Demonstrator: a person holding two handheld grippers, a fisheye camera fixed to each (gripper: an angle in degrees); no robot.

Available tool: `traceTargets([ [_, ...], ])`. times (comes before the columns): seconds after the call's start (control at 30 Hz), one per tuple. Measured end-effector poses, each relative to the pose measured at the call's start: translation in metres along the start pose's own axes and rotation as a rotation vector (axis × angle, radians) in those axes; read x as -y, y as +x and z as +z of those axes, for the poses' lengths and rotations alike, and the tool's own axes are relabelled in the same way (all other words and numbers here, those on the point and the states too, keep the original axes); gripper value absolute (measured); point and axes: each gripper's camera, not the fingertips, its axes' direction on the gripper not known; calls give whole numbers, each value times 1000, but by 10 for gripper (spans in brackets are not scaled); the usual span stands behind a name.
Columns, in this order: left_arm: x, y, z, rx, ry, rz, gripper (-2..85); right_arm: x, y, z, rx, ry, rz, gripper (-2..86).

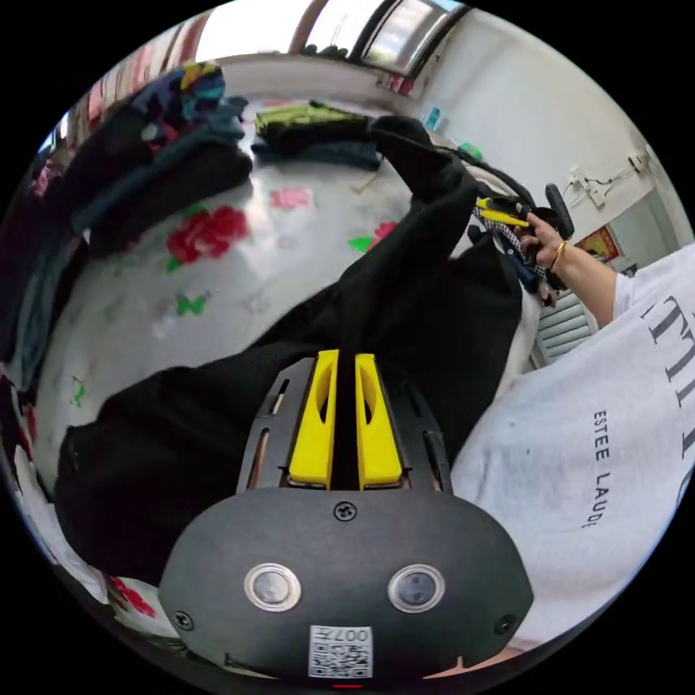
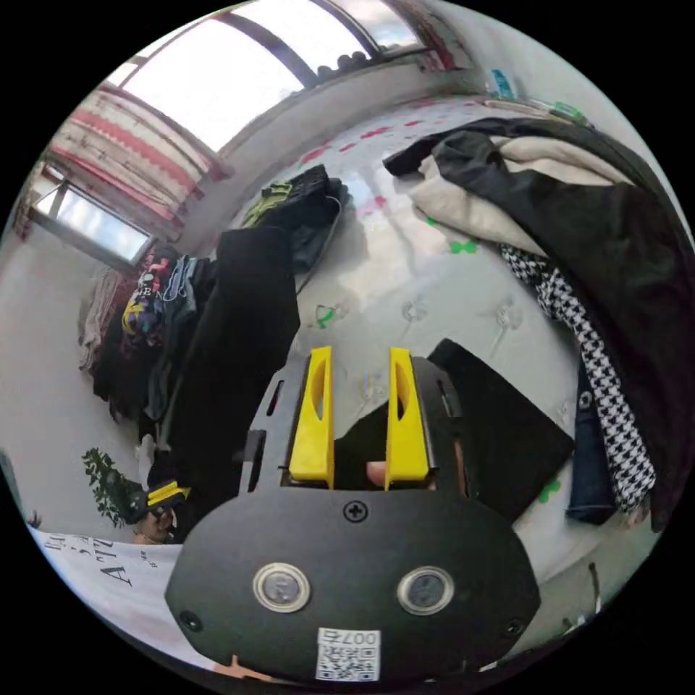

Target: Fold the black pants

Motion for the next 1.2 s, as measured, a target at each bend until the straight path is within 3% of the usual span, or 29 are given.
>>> traceTargets([
  [0.1, -13, -7, -13, -70, 82, -80, 47, -21, 17, -14, 65, 67, 61, 72],
  [0.2, -26, -34, -44, -49, 171, -205, 47, -6, -7, -8, 88, 28, -51, 89],
  [0.4, -61, -127, -117, 297, 296, -558, 64, 41, -112, 60, 41, -173, -397, 121],
  [0.5, -51, -176, -129, 377, 205, -602, 109, 54, -154, 111, -43, -284, -475, 127],
  [0.63, -24, -243, -95, 435, -122, -672, 151, 63, -174, 179, -246, -462, -447, 92],
  [0.7, -25, -265, -63, 394, -290, -734, 142, 64, -177, 175, -307, -376, -474, 55],
  [0.77, -23, -261, -61, 364, -264, -681, 85, 81, -169, 164, -233, -427, -457, 26],
  [0.8, -24, -260, -64, 354, -259, -690, 66, 86, -166, 150, -185, -388, -449, 21],
  [0.9, -38, -226, -108, 415, -65, -625, 49, 109, -135, 37, 111, -36, -370, 8],
  [0.97, -66, -177, -162, 479, 211, -570, 47, 110, -95, -52, 359, 184, -338, 4],
  [1.07, -95, -128, -197, 592, 449, -525, 49, 98, -59, -115, 445, 317, -334, 1],
  [1.2, -87, -135, -184, 622, 497, -583, 56, 90, -25, -118, 410, 380, -219, -1],
])
